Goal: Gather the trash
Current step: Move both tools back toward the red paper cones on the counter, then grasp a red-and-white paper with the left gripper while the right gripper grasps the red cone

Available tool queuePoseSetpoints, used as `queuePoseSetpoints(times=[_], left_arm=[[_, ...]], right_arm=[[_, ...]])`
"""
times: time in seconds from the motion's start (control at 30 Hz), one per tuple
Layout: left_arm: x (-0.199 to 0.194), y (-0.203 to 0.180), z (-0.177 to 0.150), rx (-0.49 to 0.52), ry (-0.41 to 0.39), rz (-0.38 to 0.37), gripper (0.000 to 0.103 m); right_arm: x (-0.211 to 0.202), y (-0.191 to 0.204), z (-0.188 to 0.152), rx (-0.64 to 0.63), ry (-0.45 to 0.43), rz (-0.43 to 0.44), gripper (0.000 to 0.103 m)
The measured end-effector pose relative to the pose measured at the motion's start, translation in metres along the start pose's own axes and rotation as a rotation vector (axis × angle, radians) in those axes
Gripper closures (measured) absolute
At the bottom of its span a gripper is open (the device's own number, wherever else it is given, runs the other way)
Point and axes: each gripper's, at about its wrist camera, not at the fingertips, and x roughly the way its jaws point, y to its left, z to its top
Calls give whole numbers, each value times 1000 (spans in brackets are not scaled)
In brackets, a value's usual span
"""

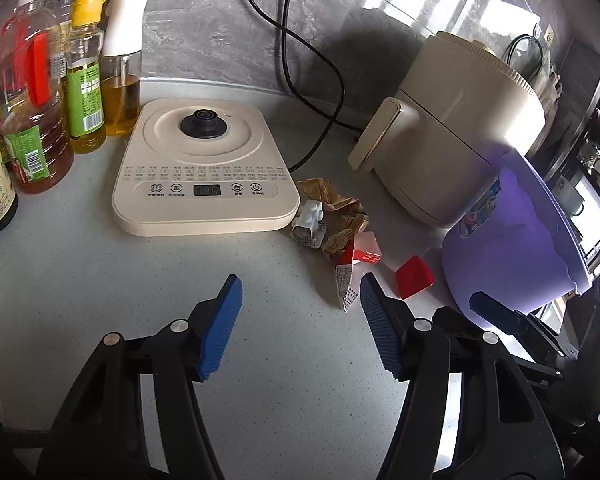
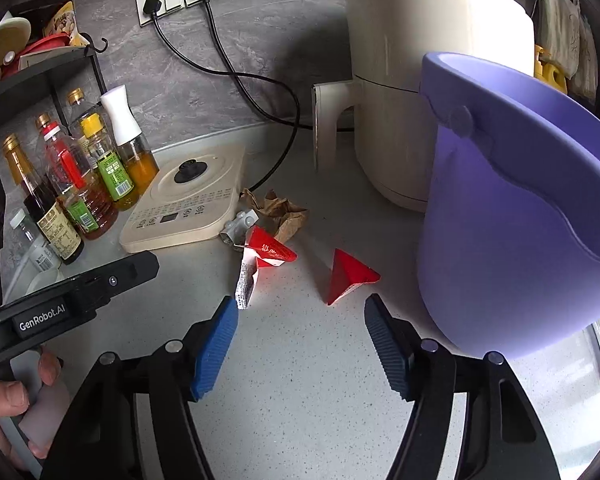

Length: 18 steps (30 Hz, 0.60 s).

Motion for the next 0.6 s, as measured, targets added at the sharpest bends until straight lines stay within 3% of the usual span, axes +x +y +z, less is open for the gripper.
queuePoseSetpoints(times=[0.2,0.37,0.47,0.53,0.6], left_arm=[[35,-11,14,70,64,-85,57],[64,-18,13,109,130,-129,69],[77,-19,10,109,163,-140,71],[84,-20,8,115,183,-151,79],[87,-21,5,129,193,-144,95]], right_arm=[[21,4,-2,-47,46,-29,42],[31,-9,-2,14,51,-69,47],[36,-19,-1,49,53,-99,47],[37,-21,-1,52,49,-109,48],[41,-20,-1,52,54,-106,50]])
